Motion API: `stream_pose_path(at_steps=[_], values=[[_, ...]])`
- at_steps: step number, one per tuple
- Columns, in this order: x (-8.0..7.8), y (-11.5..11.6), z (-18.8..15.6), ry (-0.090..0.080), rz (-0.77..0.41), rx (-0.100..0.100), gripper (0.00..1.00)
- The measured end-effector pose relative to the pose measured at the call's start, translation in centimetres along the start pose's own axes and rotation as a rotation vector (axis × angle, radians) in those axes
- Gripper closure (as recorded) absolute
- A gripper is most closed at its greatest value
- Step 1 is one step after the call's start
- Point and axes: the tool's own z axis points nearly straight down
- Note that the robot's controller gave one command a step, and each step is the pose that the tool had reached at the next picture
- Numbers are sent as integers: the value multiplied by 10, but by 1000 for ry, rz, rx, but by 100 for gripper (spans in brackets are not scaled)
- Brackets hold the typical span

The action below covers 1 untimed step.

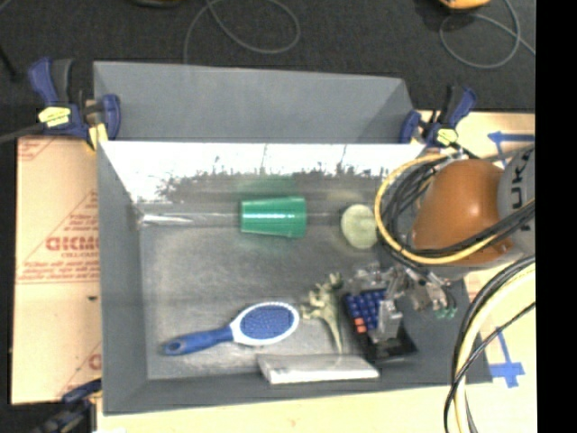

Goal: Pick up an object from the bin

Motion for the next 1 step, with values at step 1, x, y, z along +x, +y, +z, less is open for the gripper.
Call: stream_pose_path(at_steps=[1], values=[[0, 0, -6, 0, 0, 1, 100]])
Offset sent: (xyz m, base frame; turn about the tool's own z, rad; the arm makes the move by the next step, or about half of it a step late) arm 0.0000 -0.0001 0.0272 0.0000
